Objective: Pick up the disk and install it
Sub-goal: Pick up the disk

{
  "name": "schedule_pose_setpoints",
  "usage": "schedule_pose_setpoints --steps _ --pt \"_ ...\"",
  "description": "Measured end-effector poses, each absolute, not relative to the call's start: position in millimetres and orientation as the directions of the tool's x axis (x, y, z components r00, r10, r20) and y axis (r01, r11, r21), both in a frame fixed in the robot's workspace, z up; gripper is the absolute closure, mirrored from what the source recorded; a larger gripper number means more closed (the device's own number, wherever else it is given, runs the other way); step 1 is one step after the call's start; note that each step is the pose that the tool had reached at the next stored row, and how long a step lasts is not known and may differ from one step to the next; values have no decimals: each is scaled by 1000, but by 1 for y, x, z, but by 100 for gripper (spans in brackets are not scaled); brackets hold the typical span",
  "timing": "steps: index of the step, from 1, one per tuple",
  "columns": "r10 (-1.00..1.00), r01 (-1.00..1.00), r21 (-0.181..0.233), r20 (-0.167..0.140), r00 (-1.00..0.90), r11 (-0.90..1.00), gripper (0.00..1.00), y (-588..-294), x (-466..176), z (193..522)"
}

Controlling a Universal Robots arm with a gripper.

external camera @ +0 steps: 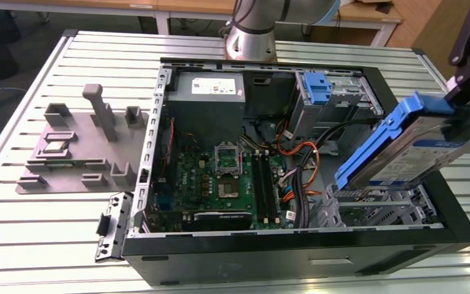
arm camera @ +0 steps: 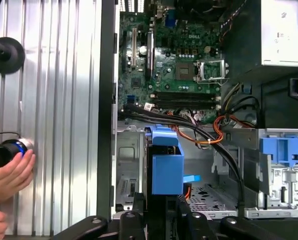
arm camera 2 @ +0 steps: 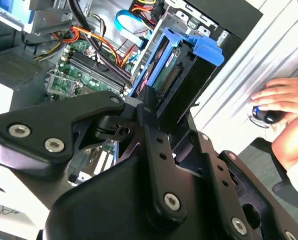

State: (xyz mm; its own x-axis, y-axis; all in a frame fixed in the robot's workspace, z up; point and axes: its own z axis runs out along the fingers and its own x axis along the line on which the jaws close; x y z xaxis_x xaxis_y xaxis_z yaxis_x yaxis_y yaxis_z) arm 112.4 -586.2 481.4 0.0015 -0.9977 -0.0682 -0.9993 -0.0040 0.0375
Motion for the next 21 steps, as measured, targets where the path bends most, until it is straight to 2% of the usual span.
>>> schedule_pose_setpoints --steps 21 --pt "-998 -999 37 -69 1 -4 65 -586 112 489"
